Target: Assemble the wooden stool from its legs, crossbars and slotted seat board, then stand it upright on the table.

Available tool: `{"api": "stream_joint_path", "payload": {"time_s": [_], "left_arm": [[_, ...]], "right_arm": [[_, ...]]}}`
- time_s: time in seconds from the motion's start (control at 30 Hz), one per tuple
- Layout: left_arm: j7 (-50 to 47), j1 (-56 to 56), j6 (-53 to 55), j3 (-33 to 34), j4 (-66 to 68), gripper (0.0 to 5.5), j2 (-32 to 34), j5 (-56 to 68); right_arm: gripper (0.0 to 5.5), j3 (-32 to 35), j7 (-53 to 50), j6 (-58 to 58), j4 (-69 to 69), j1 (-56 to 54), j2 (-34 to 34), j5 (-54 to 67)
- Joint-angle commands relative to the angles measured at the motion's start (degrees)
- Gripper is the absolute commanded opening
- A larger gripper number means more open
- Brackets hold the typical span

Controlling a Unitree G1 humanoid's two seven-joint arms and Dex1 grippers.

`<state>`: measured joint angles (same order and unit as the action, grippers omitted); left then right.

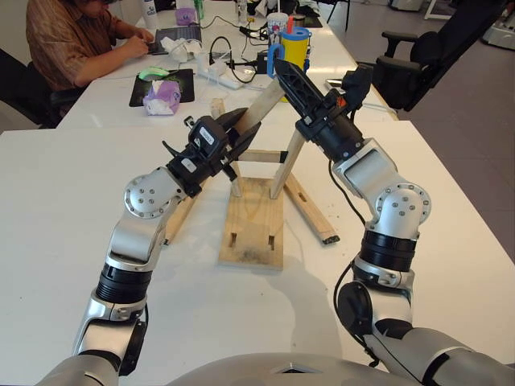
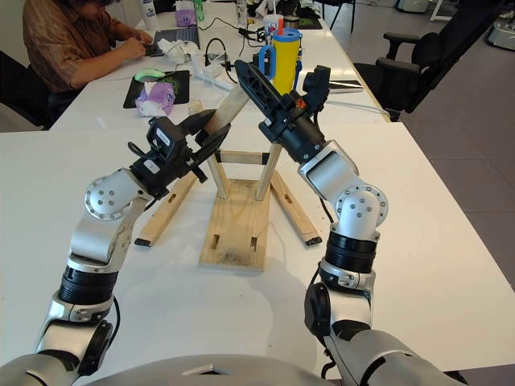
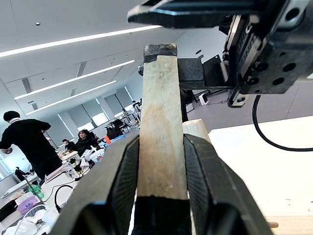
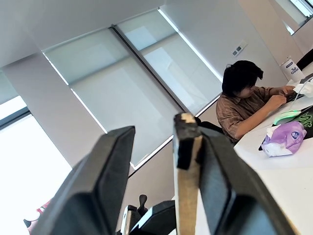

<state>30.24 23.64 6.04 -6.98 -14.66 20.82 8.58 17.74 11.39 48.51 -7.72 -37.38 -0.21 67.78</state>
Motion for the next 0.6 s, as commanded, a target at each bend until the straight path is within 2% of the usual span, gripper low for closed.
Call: {"api": "stream_joint_path", "payload": {"time_s": [0.03,0.2,0.27,0.3,0.47,0.6], "left_arm": [[0.0,-0.3,0.2,0.0,-0.6,1.31,0.0,-0.6],[-1.1,0.0,0.2,-1.1,-0.3,1.31,-0.1,-3.2],[-1.2,0.0,0.6,-1.0,-0.4,1.31,-0.5,-3.0],[-1.1,-0.1,1.3,-0.9,-0.9,1.60,-0.8,-2.0],[0.8,-1.2,4.8,-0.7,-4.7,2.30,-2.0,3.6],[2.0,-4.8,9.6,3.5,-7.5,2.95,-1.2,11.0]], "right_arm": [[1.30,-0.6,-0.6,-0.2,1.0,0.0,-0.9,0.5],[0.52,-0.8,-0.8,-0.4,2.5,-0.1,-1.6,0.2],[0.45,-0.9,-0.7,-0.6,2.6,-0.1,-1.8,0.1],[0.45,-1.0,-0.8,-0.7,2.6,0.0,-1.9,0.0],[0.45,-1.3,-0.4,-0.9,2.0,0.8,-3.6,-0.8],[0.45,-0.5,0.4,1.1,-0.2,5.0,-8.5,-1.1]]}}
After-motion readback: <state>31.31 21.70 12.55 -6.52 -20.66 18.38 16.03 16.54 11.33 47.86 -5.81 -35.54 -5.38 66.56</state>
